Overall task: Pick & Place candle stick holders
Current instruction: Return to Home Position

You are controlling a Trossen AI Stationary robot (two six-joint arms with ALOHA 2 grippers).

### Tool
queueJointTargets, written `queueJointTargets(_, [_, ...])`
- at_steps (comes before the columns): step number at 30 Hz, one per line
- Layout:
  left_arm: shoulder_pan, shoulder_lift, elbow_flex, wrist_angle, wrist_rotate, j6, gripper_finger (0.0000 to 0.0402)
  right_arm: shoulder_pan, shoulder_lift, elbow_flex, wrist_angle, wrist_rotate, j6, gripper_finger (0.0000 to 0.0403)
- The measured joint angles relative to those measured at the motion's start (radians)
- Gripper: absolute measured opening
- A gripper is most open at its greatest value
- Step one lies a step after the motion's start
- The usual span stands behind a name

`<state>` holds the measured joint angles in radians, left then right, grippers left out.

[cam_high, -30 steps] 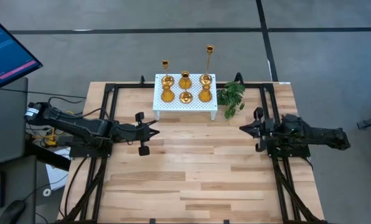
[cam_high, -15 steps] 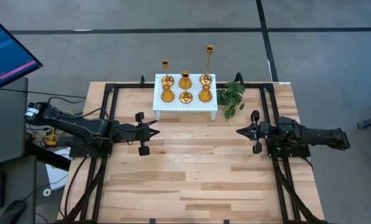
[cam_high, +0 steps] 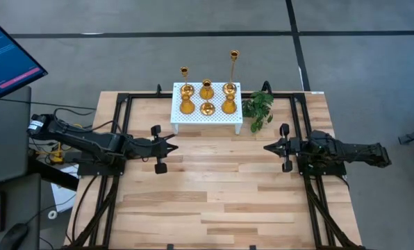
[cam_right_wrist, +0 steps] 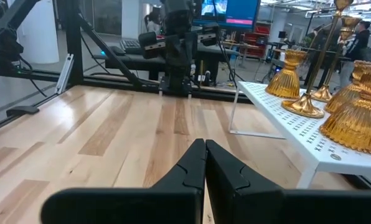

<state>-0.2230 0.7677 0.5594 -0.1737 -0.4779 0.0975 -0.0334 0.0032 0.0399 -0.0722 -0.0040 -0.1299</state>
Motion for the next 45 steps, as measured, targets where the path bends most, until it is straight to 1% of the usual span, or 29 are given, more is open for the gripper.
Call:
queueJointTargets(8, [0.000,0.000,0.000,0.003,0.000,0.003,0.0008,0.000,0.000,0.000,0.000,0.001,-0.010,0.0000])
queueJointTargets(15, [0.000,0.000,0.000,0.006,0.000,0.003,0.0008,-0.009,0.000,0.000,-0.001,0.004,0.110,0.0000])
queueJointTargets(45, [0.000,0.000,0.000,0.017,0.000,0.002,0.0008,-0.008,0.002,0.000,-0.001,0.004,0.131,0.0000])
